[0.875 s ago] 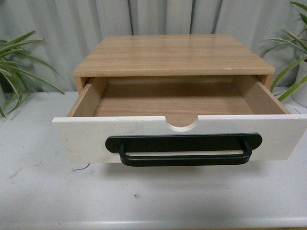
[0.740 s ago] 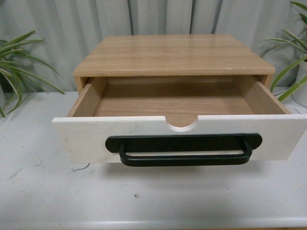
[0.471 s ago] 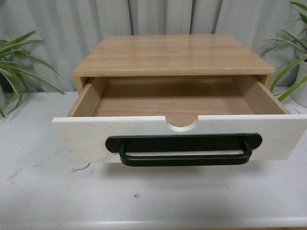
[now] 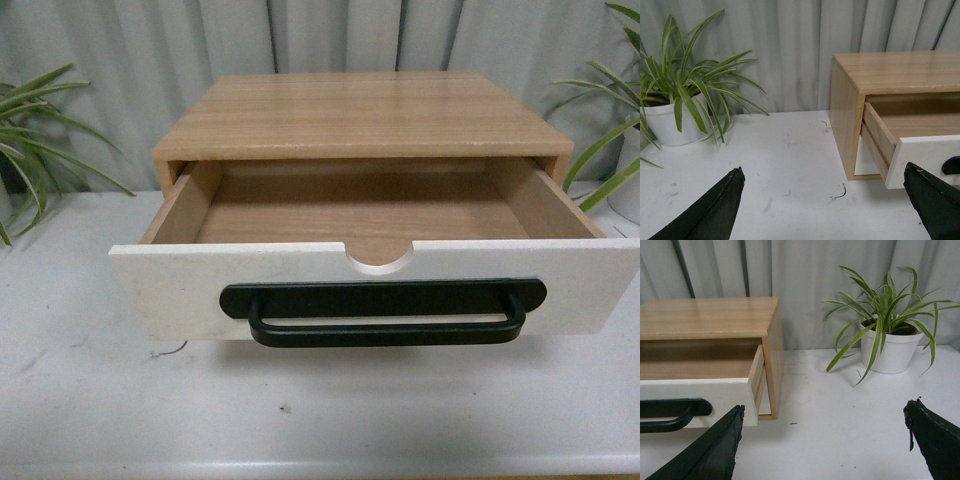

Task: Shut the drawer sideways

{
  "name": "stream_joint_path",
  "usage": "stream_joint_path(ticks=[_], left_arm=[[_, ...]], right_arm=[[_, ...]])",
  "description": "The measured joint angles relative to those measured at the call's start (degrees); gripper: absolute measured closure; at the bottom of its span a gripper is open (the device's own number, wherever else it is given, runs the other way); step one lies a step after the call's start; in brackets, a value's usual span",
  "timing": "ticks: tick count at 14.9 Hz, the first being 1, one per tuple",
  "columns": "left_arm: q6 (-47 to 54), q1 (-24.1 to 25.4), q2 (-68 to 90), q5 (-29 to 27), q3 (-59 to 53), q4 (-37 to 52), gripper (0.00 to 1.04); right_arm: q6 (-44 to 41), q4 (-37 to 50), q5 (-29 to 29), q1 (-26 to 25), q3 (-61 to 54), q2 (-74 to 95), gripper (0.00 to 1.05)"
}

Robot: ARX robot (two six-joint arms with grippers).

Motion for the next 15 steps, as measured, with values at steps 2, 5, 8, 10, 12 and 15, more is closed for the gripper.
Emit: stream_joint_path(ticks=[2,5,8,10,12,15], left_arm=[[0.0,0.0,0.0,0.0,0.0,0.0,0.07],[0.0,0.0,0.0,0.0,0.0,0.0,0.07],[0.0,0.0,0.0,0.0,0.0,0.0,0.07],[0.0,0.0,0.0,0.0,0.0,0.0,0.07],[-6.3,-5.6,5.8,-12.3,4.2,-11.3,0.07],[-14.8,-12.3,16.1,-26.7,10.3,-17.1,0.07]], right_arm=[[0.0,0.0,0.0,0.0,0.0,0.0,0.06],[0.0,0.0,0.0,0.0,0.0,0.0,0.06],[0.0,0.0,0.0,0.0,0.0,0.0,0.06],[0.0,0.0,0.0,0.0,0.0,0.0,0.06],[7.2,-3.2,-7.5,-3.3,1.7,5.1,0.06],[14.5,3.4,-9.9,-5.2,4.3,13.4,0.06]])
